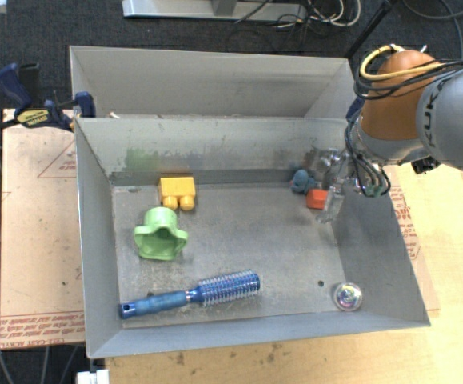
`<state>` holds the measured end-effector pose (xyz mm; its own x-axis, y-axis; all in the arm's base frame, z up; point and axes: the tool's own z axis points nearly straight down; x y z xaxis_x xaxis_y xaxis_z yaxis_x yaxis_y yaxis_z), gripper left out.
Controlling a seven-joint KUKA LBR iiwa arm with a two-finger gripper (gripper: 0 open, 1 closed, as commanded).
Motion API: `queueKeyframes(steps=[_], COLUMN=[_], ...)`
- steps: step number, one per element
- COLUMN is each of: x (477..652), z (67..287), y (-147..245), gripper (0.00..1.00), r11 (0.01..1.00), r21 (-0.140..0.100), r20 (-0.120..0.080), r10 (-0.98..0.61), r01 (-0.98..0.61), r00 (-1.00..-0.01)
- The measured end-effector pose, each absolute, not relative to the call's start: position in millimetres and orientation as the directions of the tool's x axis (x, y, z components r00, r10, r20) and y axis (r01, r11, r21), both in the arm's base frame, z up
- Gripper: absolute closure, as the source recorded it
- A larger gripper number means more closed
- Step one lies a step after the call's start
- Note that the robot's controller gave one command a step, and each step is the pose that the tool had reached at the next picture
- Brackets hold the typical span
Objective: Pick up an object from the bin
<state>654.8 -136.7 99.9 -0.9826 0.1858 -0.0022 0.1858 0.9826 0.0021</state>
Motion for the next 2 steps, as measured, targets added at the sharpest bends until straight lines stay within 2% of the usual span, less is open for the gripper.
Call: queueKeyframes(steps=[1,2], x=[640.7,657.1], z=[68.8,71.6], y=[-142.5,-143.2], gripper=[0.00,0.00], r11=[0.867,0.779], r21=[0.001,0.013], r20=[0.001,0.007], r10=[0.498,0.627], r01=[0.498,0.627], r00=[-0.867,-0.779])
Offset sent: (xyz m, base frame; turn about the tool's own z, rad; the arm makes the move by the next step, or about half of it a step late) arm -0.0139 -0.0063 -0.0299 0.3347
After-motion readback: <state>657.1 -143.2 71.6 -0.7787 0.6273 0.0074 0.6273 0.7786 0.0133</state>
